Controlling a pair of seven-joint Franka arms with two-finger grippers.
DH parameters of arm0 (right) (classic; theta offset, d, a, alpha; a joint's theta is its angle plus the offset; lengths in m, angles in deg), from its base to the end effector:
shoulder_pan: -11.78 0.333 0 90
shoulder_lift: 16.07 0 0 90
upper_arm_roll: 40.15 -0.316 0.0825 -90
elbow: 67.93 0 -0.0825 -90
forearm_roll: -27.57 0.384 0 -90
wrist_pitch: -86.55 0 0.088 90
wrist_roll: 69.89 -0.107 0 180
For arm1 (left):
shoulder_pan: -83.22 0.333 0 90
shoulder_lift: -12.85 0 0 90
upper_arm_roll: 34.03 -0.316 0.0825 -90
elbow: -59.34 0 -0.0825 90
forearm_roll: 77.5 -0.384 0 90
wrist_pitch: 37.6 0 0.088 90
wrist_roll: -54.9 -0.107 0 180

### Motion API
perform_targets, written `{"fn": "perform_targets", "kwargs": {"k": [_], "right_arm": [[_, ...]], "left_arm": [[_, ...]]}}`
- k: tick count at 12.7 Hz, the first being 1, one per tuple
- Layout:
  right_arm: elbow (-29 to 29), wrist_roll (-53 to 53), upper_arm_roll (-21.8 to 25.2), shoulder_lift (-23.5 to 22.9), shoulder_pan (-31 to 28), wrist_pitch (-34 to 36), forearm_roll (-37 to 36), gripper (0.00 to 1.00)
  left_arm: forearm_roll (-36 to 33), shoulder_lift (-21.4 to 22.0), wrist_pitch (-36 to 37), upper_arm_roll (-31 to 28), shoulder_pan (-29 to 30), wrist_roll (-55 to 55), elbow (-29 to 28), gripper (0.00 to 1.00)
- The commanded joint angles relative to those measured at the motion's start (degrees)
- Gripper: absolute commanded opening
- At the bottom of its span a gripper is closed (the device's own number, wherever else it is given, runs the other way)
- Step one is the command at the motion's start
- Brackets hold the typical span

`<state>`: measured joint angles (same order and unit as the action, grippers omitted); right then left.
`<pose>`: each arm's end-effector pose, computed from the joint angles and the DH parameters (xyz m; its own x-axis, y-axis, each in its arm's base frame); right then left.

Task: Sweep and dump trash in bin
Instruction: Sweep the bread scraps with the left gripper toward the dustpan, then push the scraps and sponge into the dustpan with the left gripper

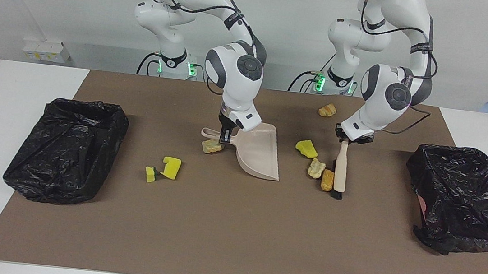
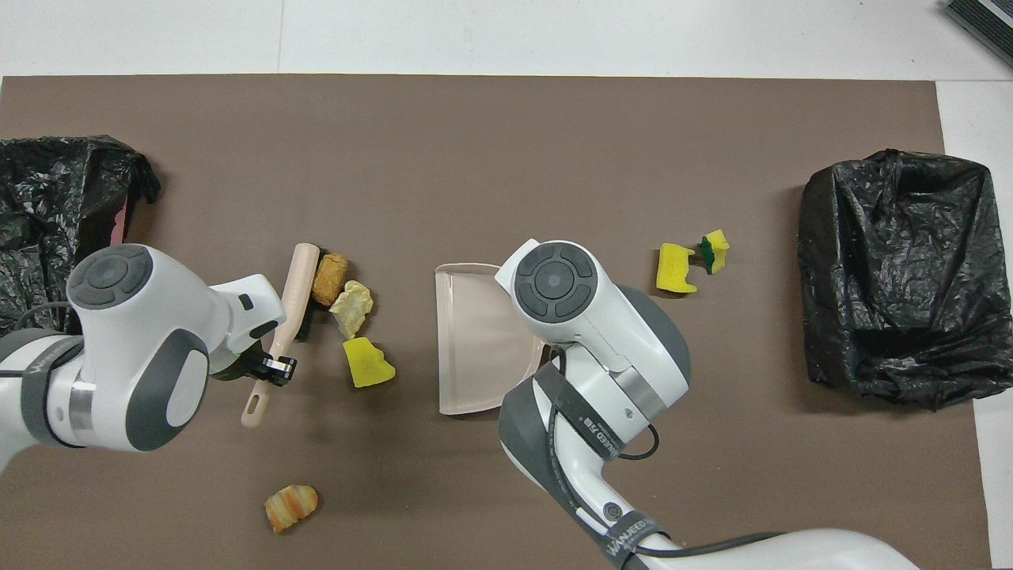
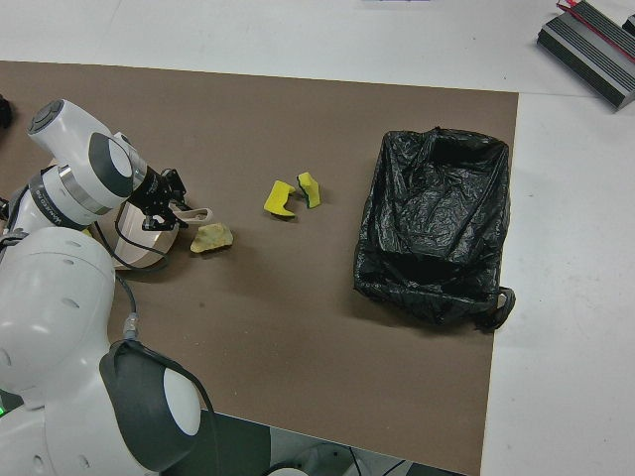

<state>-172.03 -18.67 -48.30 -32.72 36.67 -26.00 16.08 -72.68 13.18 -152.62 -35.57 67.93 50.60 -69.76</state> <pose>0.5247 0.3196 0.3705 0.0101 0.9813 -0.1923 0.9994 -0.0161 -0.0293 0.4766 -0.1218 0.3486 0.9344 -0.2691 -0.2333 -0.2565 -0.9629 0.0834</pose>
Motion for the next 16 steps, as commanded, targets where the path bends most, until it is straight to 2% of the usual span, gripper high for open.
{"fn": "perform_targets", "kwargs": {"k": [1,4,6,7,10,11,12,13,16], "right_arm": [[-1.2,-1.6,-0.4,0.3,-0.5,-1.7,-1.4,0.0],[-1.6,-2.0,-0.4,0.0,-0.5,-3.3,-1.4,0.0],[-1.8,-2.4,-0.3,-0.2,-0.5,-3.7,-1.4,0.0],[-1.8,-2.4,-0.4,-0.2,-0.5,-3.8,-1.4,0.0],[-1.8,-1.7,-0.3,-0.2,-0.7,-3.6,-1.4,0.0],[-2.0,-1.0,-0.4,-0.6,-2.5,-3.6,-0.6,0.0],[-1.8,-1.0,-0.6,-1.0,-4.6,-3.4,-0.4,0.0],[-1.7,-1.1,-0.6,-0.8,-2.5,-3.4,-0.4,0.0],[-1.5,2.2,-0.6,-0.7,-2.2,-2.7,-1.3,0.0]], "left_arm": [[4.7,2.4,0.0,-0.8,-7.3,6.0,-2.0,0.0],[9.4,2.7,-1.2,-0.7,-16.0,13.2,-1.9,0.0],[9.6,2.8,-2.7,-0.7,-21.9,19.3,-0.9,0.0],[9.8,2.2,-1.7,-0.7,-23.2,20.5,1.5,0.0],[9.8,3.4,3.5,-1.0,-22.6,20.9,5.0,0.0],[9.8,4.8,5.2,-1.4,-22.4,22.3,5.2,0.0],[9.8,6.3,7.2,-1.5,-21.5,24.9,4.9,0.0],[9.6,7.5,10.6,-1.5,-20.1,27.6,4.7,0.0],[8.5,10.1,17.1,-1.5,-19.8,39.0,2.7,0.0]]}}
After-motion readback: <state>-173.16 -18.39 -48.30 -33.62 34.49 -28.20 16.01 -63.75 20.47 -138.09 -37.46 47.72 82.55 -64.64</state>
